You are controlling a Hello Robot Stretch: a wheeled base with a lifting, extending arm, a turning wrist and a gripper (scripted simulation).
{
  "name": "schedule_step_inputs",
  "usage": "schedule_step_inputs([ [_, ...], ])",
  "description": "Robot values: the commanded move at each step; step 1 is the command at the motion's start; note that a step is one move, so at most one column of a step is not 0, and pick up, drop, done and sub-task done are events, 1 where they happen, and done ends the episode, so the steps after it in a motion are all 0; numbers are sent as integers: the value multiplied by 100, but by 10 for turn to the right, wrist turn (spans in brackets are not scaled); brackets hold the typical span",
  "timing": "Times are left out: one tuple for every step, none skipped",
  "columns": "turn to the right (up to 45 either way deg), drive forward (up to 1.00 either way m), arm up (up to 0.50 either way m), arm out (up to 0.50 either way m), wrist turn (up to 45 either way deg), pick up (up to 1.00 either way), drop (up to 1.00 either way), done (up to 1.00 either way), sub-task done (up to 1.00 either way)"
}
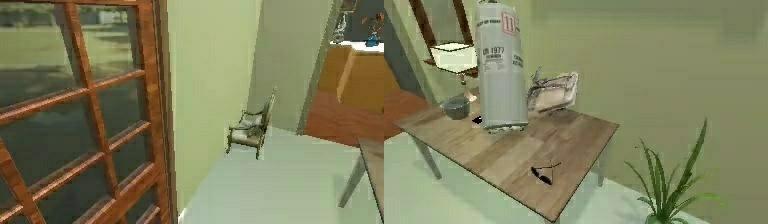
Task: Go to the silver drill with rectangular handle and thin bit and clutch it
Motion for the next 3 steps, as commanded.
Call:
schedule_step_inputs([
  [-450,0,0,0,0,0,0,0,0],
  [-450,0,0,0,0,0,0,0,0],
  [-450,0,0,0,0,0,0,0,0],
])
